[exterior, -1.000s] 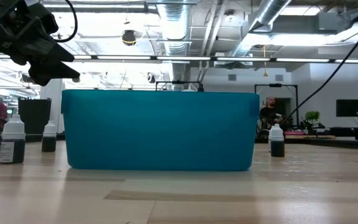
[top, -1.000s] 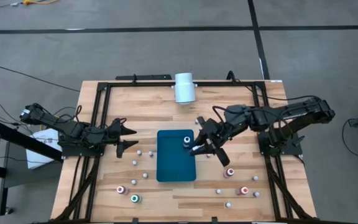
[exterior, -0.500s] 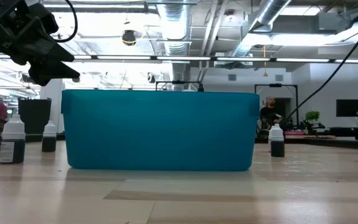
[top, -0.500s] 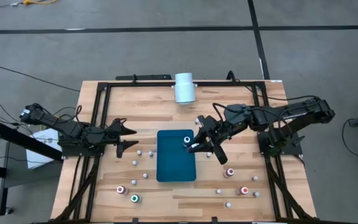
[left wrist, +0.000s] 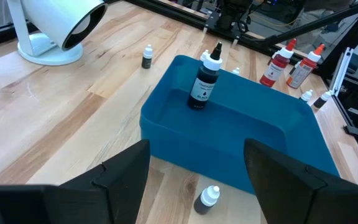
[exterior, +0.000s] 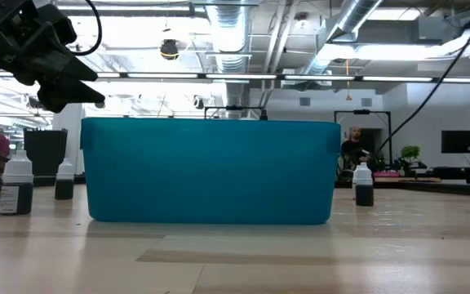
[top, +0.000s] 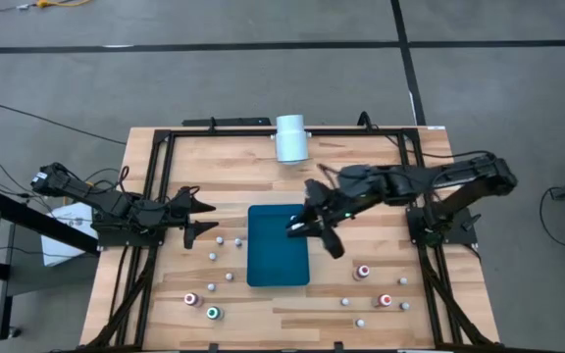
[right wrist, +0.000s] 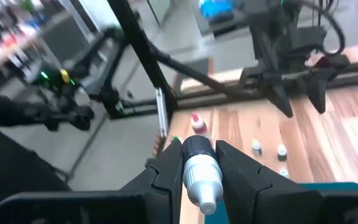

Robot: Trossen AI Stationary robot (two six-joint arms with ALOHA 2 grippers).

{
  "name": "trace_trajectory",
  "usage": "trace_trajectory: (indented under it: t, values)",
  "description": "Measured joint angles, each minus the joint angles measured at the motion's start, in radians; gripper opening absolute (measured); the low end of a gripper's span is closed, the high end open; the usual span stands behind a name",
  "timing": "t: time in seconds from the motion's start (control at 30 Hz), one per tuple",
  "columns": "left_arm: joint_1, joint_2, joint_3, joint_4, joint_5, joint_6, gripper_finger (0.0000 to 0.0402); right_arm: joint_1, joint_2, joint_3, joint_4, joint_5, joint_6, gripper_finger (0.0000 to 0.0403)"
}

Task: Pick & Place food coloring
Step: Put the top small purple food coloring bottle into the blue bin

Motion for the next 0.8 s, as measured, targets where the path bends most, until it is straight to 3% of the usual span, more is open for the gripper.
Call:
trace_trajectory:
  t: [0.23,0.4,0.8]
  values:
    - [0.000,0.000,0.000,-0.001,0.026,-0.003,0.0252,-0.007,0.210,0.294,-0.383,0.004,-0.063,0.0077]
    - [0.000,0.000,0.000,-0.001,0.026,-0.007,0.0252,-0.019,0.326,0.444,-0.527,0.005,-0.074,0.0077]
    - [0.000,0.000,0.000,-0.010,0.026,-0.009,0.0252,-0.033,0.541,0.607,-0.792,0.047,-0.074,0.0077]
